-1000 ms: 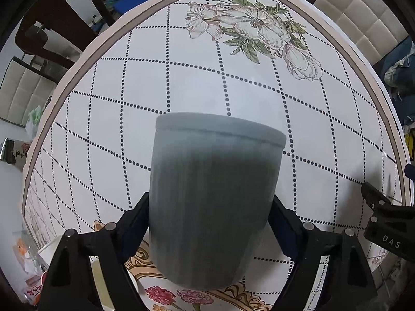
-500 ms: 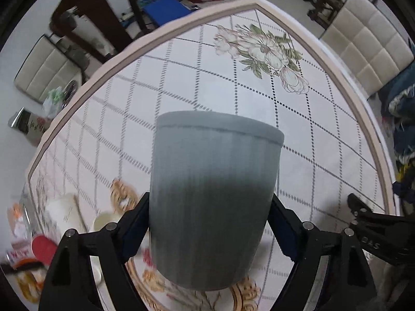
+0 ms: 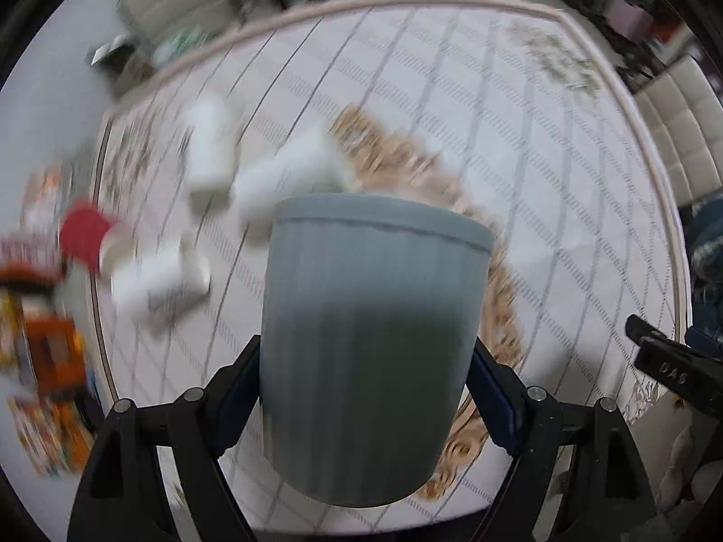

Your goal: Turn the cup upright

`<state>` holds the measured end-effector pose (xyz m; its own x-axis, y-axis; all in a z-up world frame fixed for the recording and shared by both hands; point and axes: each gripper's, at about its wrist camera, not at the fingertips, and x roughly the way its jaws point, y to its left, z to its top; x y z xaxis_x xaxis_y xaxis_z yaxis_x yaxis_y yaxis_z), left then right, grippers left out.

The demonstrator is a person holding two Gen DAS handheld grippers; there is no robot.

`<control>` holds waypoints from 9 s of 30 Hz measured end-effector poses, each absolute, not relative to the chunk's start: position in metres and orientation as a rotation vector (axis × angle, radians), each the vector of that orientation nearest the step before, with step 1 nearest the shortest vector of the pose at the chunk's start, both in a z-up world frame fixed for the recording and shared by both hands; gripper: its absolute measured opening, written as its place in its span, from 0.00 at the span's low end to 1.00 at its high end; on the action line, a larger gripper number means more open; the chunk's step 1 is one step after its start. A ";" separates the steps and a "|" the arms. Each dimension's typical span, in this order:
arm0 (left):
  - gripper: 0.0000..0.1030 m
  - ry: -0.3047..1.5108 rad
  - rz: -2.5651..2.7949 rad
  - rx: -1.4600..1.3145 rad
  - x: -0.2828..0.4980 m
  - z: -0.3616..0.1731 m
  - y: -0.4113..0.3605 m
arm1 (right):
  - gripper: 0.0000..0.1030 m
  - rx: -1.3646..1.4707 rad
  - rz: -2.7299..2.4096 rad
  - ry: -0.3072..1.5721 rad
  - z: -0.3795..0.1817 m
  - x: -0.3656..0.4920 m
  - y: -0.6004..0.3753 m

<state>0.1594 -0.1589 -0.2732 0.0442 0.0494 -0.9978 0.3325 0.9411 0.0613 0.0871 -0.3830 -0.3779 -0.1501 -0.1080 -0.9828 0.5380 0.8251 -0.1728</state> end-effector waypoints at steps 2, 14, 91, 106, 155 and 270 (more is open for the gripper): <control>0.80 1.569 -0.168 0.256 0.153 -0.288 -0.139 | 1.00 0.331 -0.576 1.633 -0.378 0.083 -0.371; 0.81 1.692 -0.021 0.174 0.120 -0.344 -0.101 | 1.00 0.285 -0.584 1.668 -0.398 0.069 -0.344; 0.96 1.512 0.236 0.139 0.110 -0.326 0.099 | 0.79 0.325 -0.022 1.797 -0.384 0.165 -0.103; 0.99 1.566 0.184 0.096 0.115 -0.347 0.093 | 0.82 0.241 0.083 1.864 -0.402 0.179 -0.096; 1.00 1.330 0.113 0.179 0.094 -0.272 0.047 | 0.96 0.123 -0.169 1.122 -0.316 0.073 -0.134; 1.00 0.887 0.052 0.080 -0.135 -0.008 0.010 | 1.00 0.056 -0.182 0.868 -0.009 -0.160 -0.170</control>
